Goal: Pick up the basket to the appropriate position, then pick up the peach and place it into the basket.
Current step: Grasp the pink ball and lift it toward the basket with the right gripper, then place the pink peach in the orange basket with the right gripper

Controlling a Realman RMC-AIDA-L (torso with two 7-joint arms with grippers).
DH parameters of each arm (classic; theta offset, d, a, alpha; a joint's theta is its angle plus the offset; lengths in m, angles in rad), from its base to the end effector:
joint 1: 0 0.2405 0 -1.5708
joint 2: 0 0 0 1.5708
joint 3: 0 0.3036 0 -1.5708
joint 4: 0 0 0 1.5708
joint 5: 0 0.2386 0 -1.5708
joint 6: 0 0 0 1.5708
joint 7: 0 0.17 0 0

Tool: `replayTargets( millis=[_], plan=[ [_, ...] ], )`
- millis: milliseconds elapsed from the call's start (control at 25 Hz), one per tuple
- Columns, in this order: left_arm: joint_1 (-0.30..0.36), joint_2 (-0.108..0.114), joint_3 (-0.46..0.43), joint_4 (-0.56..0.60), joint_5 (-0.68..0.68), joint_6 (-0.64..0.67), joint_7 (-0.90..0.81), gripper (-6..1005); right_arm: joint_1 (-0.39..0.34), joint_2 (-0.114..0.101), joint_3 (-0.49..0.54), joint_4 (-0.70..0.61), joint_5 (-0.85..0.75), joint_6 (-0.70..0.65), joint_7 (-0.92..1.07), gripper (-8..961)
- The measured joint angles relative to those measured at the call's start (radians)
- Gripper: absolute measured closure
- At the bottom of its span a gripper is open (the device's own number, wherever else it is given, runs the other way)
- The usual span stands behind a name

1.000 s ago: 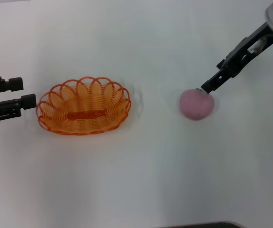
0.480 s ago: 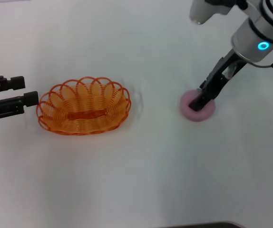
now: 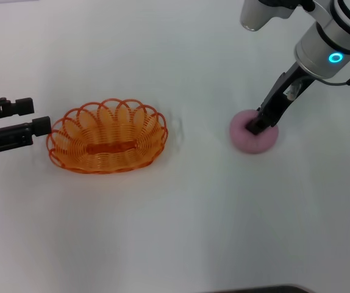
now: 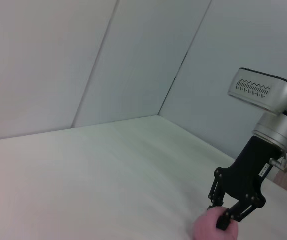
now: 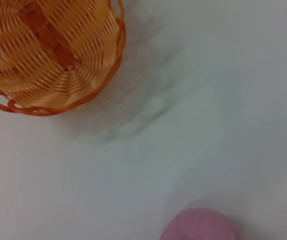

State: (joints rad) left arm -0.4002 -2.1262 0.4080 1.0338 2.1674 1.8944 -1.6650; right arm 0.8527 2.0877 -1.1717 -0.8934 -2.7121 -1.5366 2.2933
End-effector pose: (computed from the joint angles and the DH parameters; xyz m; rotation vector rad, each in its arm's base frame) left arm -0.3317 0.3215 0.0322 -2.6344 -0.9065 -0.7071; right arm 0.2351 0.4420 -0.0698 -2.7416 0.8751 -0.6837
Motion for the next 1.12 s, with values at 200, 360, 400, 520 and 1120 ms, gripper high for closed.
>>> replayTargets(
  millis=[200, 360, 400, 520, 1120],
  plan=[
    [0.0, 0.001, 0.0, 0.0, 0.0, 0.0, -0.003, 317, -0.012, -0.002, 0.029, -0.052, 0.039, -0.026, -0.019, 689],
    [0.001, 0.001, 0.0, 0.0, 0.0, 0.0, -0.003, 317, -0.04, -0.008, 0.103, -0.146, 0.181, -0.079, -0.078, 714],
    [0.002, 0.001, 0.0, 0.0, 0.0, 0.0, -0.003, 317, -0.044, -0.012, 0.124, -0.154, 0.226, -0.084, -0.097, 720],
    [0.003, 0.001, 0.0, 0.0, 0.0, -0.001, -0.003, 317, -0.046, -0.013, 0.16, -0.135, 0.356, -0.073, -0.157, 739],
    [-0.004, 0.0, 0.0, -0.021, 0.0, -0.005, -0.004, 316, 0.088, 0.02, 0.01, 0.443, 0.904, 0.266, -0.528, 709]
  ],
)
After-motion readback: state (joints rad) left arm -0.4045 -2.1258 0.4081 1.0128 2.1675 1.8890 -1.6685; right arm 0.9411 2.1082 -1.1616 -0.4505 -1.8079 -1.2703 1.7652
